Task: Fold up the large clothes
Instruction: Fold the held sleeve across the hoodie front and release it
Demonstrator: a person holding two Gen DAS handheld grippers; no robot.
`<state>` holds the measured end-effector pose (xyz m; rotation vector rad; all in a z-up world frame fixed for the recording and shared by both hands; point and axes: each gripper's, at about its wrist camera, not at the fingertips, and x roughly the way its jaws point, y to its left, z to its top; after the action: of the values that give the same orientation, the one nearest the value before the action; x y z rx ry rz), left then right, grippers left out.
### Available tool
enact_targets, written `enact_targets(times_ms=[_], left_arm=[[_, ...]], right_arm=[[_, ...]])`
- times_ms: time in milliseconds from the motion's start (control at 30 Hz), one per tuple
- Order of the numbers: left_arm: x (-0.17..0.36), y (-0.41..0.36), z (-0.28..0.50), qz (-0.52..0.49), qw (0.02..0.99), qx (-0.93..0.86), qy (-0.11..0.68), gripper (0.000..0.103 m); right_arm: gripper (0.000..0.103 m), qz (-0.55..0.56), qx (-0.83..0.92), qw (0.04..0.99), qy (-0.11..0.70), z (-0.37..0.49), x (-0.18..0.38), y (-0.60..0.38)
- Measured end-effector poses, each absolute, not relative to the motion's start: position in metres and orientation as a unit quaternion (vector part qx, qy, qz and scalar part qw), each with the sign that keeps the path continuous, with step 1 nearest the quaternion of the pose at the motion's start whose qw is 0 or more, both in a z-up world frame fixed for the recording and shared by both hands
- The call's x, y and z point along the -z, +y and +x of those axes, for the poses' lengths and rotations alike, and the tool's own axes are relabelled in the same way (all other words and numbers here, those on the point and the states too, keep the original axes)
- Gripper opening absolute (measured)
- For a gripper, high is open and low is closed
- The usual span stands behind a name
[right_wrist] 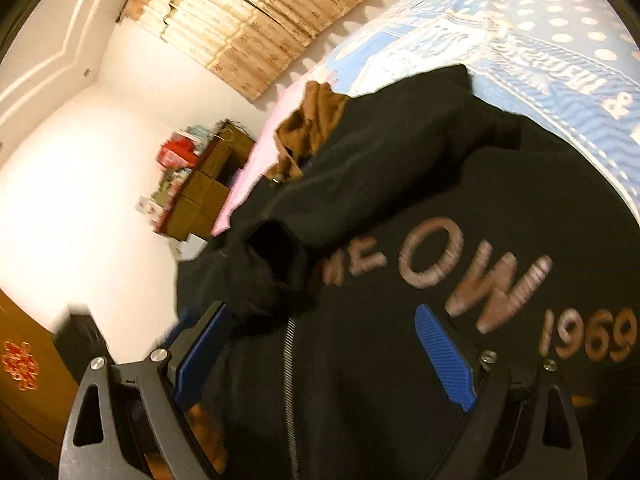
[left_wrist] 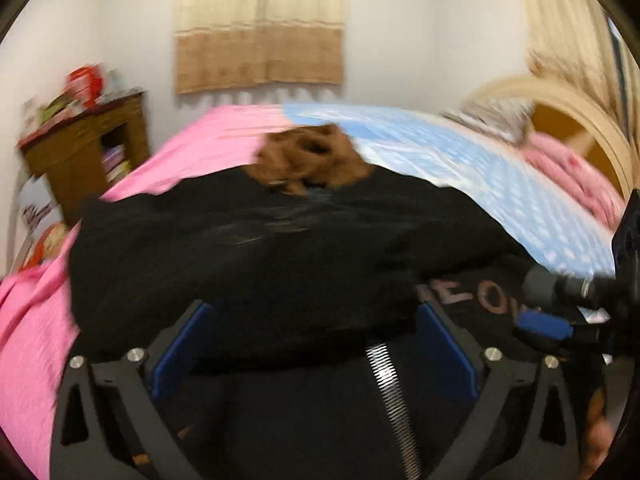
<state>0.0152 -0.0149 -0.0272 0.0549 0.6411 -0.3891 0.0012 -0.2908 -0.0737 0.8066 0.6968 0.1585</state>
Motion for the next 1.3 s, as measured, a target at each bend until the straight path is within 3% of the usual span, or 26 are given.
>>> enact_targets(times_ms=[167, 367, 400, 433, 467, 567, 800, 900, 1033, 1200, 1267, 1300], left_arm=[[0.036, 0.063, 0.036, -0.052, 0.937, 0.081, 0.336, 0.103], [0.061, 0.098, 0.054, -0.073, 0.928, -0.009, 0.366, 0.103], [0.066, 0.099, 0.056, -0.07, 0.925, -0.018, 0.374, 0.103], [0.071, 0.099, 0.058, -0.07, 0.921, -0.023, 0.382, 0.103], [0.075, 0.098, 0.061, -0.072, 0.919, -0.024, 0.386, 0.103], [0.08, 0.106, 0.055, -0.099, 0.912, -0.025, 0.397, 0.103], [0.079, 0.1, 0.088, -0.129, 0.899, -0.077, 0.412, 0.103], [0.077, 0.105, 0.099, -0.142, 0.895, -0.11, 0.408, 0.103], [0.082, 0.115, 0.102, -0.144, 0.896, -0.132, 0.399, 0.102], [0.086, 0.115, 0.095, -0.102, 0.901, -0.171, 0.385, 0.102], [0.084, 0.118, 0.093, -0.105, 0.901, -0.161, 0.389, 0.102], [0.081, 0.119, 0.089, -0.11, 0.903, -0.155, 0.385, 0.102]], right_arm=[[0.093, 0.355, -0.112, 0.871, 0.322, 0.039, 0.054, -0.273], [0.093, 0.275, -0.146, 0.867, 0.391, 0.105, 0.072, -0.209], [0.089, 0.248, -0.132, 0.87, 0.404, 0.111, 0.077, -0.199], [0.061, 0.229, -0.126, 0.872, 0.414, 0.115, 0.08, -0.191], [0.047, 0.202, -0.116, 0.875, 0.426, 0.118, 0.082, -0.181], [0.034, 0.188, -0.131, 0.886, 0.404, 0.112, 0.063, -0.178], [0.027, 0.16, -0.153, 0.941, 0.256, 0.055, -0.058, -0.202], [0.026, 0.149, -0.144, 0.949, 0.239, 0.041, -0.082, -0.218], [0.026, 0.152, -0.111, 0.939, 0.287, 0.036, -0.047, -0.241], [0.026, 0.157, -0.046, 0.912, 0.376, 0.049, 0.048, -0.266], [0.031, 0.154, -0.028, 0.905, 0.395, 0.055, 0.076, -0.271], [0.039, 0.164, -0.029, 0.907, 0.386, 0.051, 0.083, -0.274]])
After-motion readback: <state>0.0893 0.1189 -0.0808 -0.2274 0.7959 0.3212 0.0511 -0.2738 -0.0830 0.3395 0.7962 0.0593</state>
